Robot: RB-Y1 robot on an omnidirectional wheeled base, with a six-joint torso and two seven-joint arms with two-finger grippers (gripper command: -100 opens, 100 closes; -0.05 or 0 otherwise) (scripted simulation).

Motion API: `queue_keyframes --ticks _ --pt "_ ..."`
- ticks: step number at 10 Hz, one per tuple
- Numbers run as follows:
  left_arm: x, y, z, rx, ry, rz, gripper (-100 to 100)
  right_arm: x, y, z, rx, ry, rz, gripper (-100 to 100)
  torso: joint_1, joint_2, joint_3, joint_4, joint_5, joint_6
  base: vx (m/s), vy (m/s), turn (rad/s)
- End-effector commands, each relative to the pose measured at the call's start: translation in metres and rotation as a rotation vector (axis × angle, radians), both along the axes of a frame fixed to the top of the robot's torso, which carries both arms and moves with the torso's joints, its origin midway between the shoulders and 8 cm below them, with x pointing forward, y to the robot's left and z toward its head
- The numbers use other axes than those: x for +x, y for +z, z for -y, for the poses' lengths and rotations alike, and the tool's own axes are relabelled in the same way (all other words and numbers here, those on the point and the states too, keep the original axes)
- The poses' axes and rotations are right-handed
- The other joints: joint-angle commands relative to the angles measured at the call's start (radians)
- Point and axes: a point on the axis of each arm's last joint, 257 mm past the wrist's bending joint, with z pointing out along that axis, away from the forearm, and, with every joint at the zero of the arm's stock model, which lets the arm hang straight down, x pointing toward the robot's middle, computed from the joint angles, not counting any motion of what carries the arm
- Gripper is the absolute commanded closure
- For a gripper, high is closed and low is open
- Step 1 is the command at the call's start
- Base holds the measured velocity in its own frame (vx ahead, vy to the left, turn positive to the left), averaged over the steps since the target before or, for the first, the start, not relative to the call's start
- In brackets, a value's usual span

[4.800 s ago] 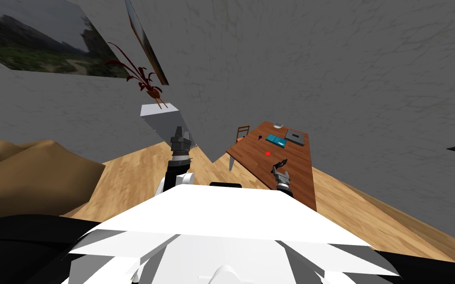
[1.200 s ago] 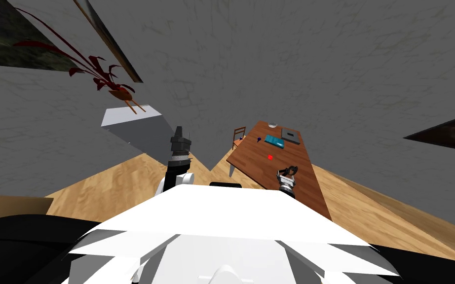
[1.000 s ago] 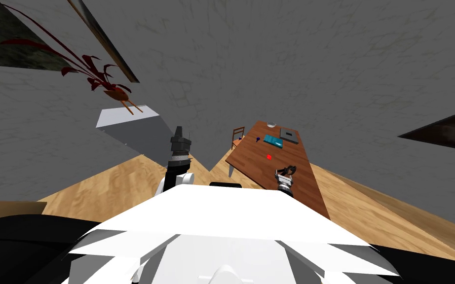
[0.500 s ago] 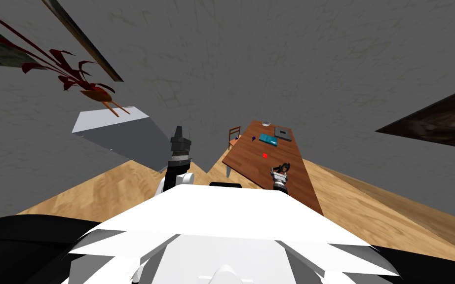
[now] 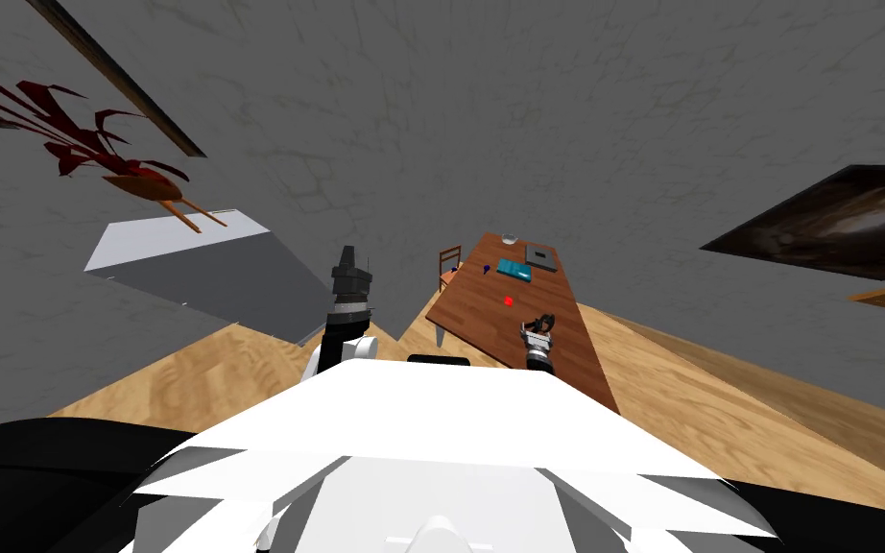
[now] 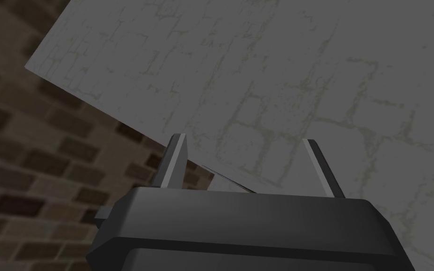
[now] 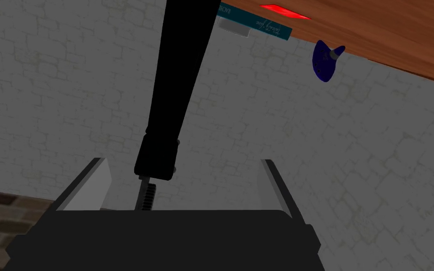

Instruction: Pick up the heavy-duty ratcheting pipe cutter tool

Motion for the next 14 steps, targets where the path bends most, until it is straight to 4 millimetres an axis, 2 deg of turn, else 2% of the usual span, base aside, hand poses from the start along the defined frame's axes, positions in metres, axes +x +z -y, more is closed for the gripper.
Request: queue_keyframes --ticks 1,3,8,13,14 --pt "0.000 0.000 0.000 0.000 0.000 0.000 0 0.004 -0.003 -0.008 -0.014 0.023 -0.012 -100 0.000 0.000 0.000 0.000 0.000 0.000 0.027 -0.018 0.025" --pt "0.000 0.000 0.000 0.000 0.000 0.000 0 0.008 -0.003 -0.024 0.000 0.031 -0.011 -100 0.000 0.000 0.000 0.000 0.000 0.001 0.051 -0.036 -0.207" --pt "0.000 0.000 0.000 0.000 0.000 0.000 0 0.021 0.010 -0.051 -0.018 0.056 -0.001 -100 0.001 0.001 0.000 0.000 0.000 0.000 0.038 -0.031 -0.129" --pt "0.000 0.000 0.000 0.000 0.000 0.000 0 0.029 0.013 -0.072 -0.079 0.106 -0.039 -100 0.001 -0.001 -0.001 0.000 0.000 -0.001 0.042 -0.028 -0.093" --pt "0.000 0.000 0.000 0.000 0.000 0.000 0 0.028 0.013 -0.070 -0.067 0.096 -0.031 -100 0.002 0.001 0.000 0.000 0.000 -0.001 0.005 -0.005 0.009"
